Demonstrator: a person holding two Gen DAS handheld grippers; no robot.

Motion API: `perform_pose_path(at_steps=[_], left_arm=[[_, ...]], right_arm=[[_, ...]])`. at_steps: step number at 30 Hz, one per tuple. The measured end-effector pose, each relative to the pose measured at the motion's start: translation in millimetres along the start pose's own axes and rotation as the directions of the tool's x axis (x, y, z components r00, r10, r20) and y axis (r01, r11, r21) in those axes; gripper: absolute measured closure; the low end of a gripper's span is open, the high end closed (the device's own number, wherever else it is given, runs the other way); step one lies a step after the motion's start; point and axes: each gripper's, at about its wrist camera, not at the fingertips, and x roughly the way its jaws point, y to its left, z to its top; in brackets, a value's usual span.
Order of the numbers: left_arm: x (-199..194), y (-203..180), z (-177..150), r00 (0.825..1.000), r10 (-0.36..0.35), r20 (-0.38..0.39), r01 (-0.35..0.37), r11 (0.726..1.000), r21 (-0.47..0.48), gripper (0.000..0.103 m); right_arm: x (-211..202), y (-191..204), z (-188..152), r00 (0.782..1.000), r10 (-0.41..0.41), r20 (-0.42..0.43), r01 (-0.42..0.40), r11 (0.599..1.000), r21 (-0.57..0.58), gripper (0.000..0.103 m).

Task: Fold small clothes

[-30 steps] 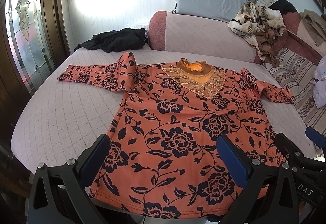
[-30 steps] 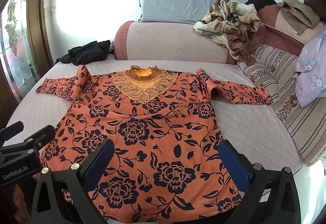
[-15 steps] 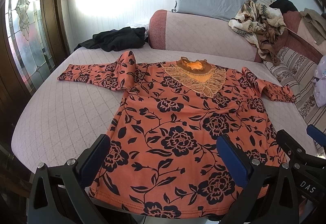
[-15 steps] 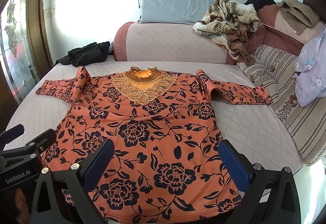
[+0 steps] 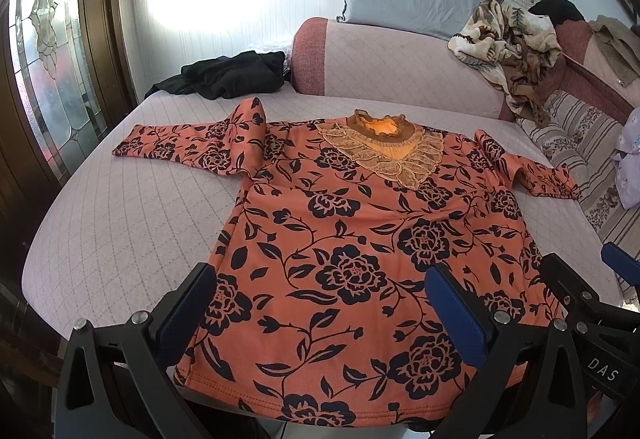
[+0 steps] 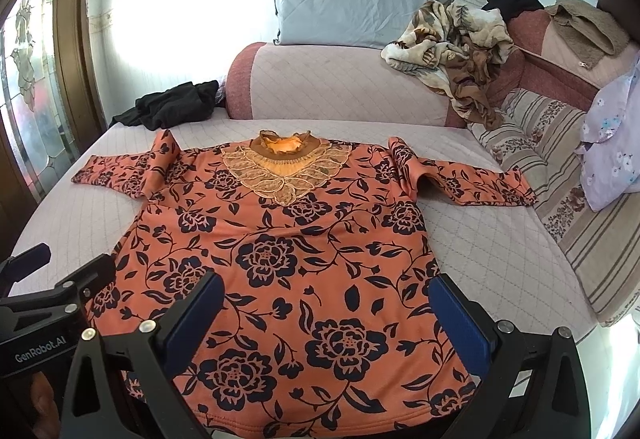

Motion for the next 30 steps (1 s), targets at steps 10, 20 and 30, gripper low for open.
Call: perform_pose_path(at_steps=[10, 20, 30], left_arm=[[1, -1, -1, 1.0, 0.002, -0.003, -0.002, 1.0, 0.0, 0.0], [0, 0, 0, 1.0, 0.0, -0.003, 0.0, 1.0, 0.0, 0.0], [16, 21, 5, 0.999, -0.008, -0.036, 0.006, 0.998, -0.059, 0.0]], right_arm=[[0, 0, 0, 1.0, -0.001, -0.001, 0.001, 1.0, 0.002, 0.0], [-1, -1, 0, 1.0, 0.002, 0.0, -0.002, 1.0, 0.004, 0.0], [16, -22, -2, 0.981, 0.191, -0.043, -0.185, 0.975, 0.121, 0.0]])
